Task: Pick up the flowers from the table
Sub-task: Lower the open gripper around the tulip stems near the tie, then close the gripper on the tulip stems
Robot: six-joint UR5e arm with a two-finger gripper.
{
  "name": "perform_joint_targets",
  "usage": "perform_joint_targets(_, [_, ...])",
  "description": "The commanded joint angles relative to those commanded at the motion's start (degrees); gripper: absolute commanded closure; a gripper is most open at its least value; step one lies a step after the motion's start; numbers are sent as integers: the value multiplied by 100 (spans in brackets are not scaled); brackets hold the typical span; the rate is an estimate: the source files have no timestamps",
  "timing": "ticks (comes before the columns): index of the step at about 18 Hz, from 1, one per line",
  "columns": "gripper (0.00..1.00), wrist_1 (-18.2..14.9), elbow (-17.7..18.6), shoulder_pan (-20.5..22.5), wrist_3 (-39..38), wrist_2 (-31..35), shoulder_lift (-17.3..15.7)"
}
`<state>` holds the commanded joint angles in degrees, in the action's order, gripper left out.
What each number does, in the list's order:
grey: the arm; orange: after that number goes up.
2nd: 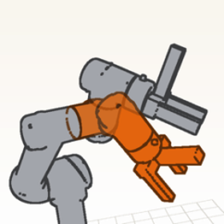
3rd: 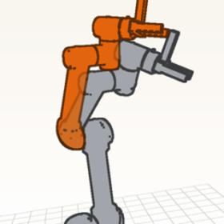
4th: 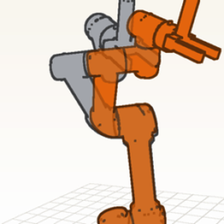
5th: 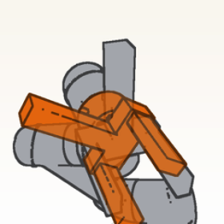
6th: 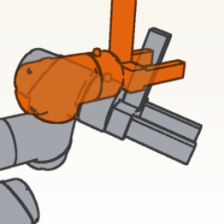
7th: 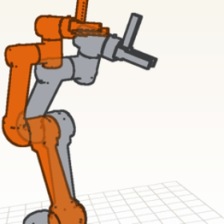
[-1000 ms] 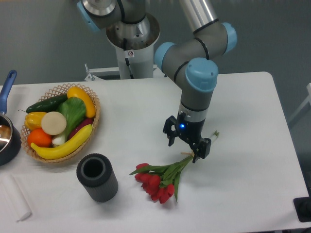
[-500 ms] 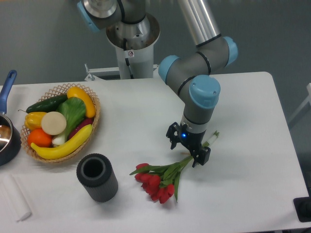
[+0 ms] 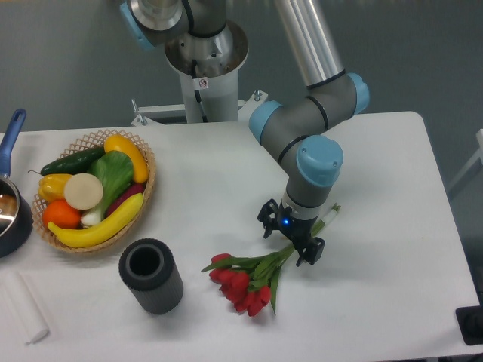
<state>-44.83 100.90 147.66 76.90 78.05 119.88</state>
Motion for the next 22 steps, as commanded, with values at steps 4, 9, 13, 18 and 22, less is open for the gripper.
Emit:
perform_joint_targets(4, [0, 9, 18, -9, 9, 9, 18])
perform_joint_targets(9, [0, 0, -35, -9, 0, 44, 105])
perform_joint_targets(13, [0, 0, -105, -114, 0, 176, 158])
perform_joint_targets(18, [13, 9, -70, -123, 0, 167, 141])
perform_joint_targets(22, [36, 9, -44, -123, -9, 167, 123])
